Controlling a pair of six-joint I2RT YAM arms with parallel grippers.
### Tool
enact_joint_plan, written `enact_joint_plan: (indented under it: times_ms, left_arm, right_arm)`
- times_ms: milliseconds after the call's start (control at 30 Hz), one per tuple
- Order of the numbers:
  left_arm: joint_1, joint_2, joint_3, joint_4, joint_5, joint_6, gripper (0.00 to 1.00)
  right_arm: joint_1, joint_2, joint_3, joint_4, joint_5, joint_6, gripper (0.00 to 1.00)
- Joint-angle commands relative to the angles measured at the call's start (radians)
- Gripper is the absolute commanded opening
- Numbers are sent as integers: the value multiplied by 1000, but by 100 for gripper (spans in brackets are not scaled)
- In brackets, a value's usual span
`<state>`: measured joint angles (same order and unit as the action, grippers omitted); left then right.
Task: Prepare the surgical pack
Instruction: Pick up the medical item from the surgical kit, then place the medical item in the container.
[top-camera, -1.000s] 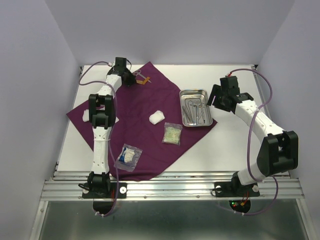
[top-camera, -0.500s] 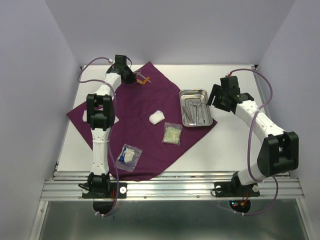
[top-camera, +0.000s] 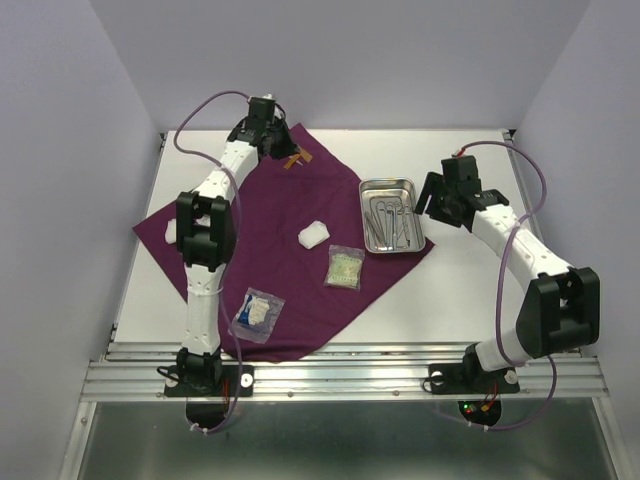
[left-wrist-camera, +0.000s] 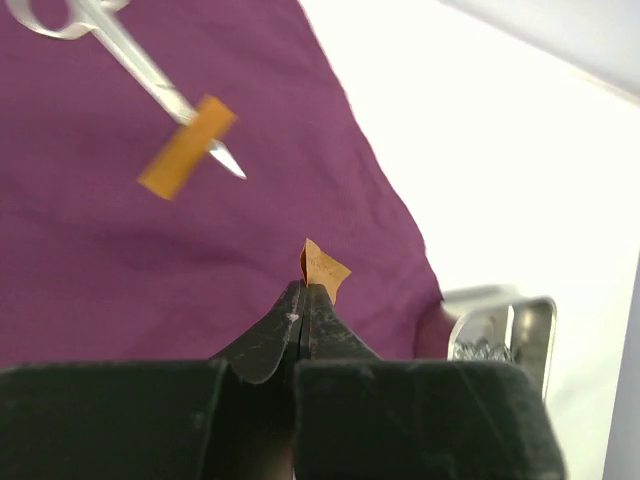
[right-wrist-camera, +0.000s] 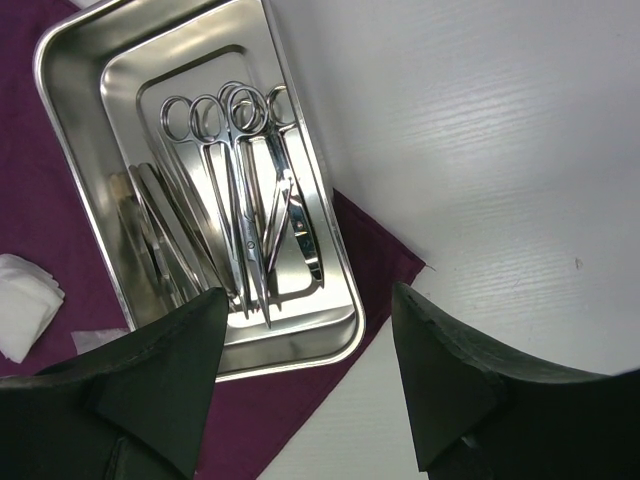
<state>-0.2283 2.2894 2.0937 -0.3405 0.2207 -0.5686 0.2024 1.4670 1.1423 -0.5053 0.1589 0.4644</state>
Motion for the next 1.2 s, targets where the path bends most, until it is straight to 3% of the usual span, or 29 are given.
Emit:
enact_joint_plan:
  times_ms: [0, 433, 700, 1167]
  left_arm:
    - [-92, -68, 22, -14, 106, 96, 0]
    - [-310, 64, 226, -43, 152, 69, 0]
    - [-378, 44, 105, 101, -19, -221, 0]
    - [-413, 65, 20, 156, -245, -550, 0]
  right_arm:
    - [-4, -40, -6, 44, 1, 11, 72]
    - [-4, -122, -52, 53, 48, 19, 72]
    - [-4, -200, -93, 70, 103, 34, 72]
    - [-4, -247, -124, 71, 151, 26, 73]
